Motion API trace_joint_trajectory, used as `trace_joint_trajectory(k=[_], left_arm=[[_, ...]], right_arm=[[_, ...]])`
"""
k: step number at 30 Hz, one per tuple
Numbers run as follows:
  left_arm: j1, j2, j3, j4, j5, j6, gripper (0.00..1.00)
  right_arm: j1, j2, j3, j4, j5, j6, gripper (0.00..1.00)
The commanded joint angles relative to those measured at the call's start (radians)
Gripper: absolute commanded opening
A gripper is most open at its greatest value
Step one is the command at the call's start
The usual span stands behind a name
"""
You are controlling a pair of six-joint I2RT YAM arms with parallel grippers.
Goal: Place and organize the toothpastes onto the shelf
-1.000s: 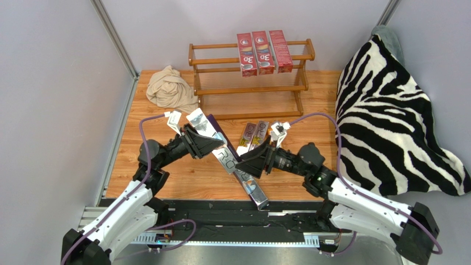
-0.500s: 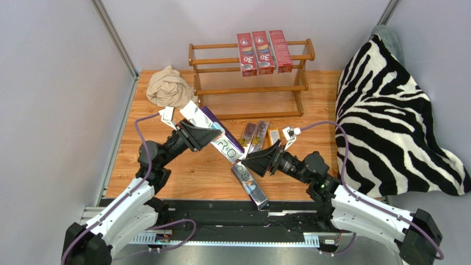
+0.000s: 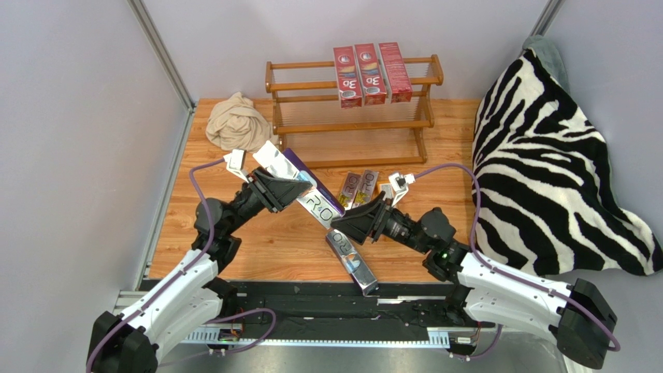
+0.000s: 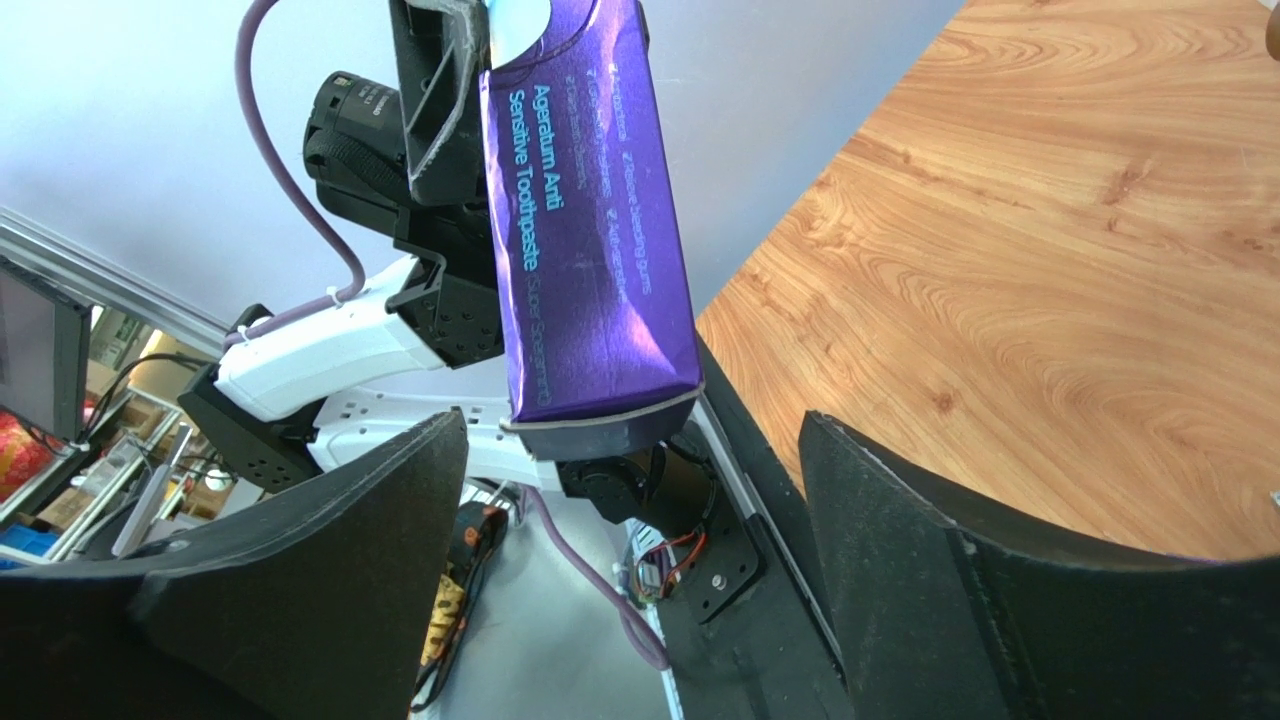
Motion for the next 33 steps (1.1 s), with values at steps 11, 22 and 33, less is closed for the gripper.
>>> trace_joint_trajectory(k=[11,22,33], left_arm=[[-0.013,-0.005,0.028,0.087,0.011,-0.011,0.4],[-0.016,0.034,0.02,0.092,0.052,0.005,0.58],[-0.016,-0.139,0.134,-0.649,-0.049,0.371,0.89]], right_arm=[[0.006,0.122,0.056,0.204,-0.024,0.057,0.55],[0.006,0.119,0.049,0.186,0.013,0.077,0.25],[-0.012,0.079,0.06,-0.061,0.154,0.114,0.22]])
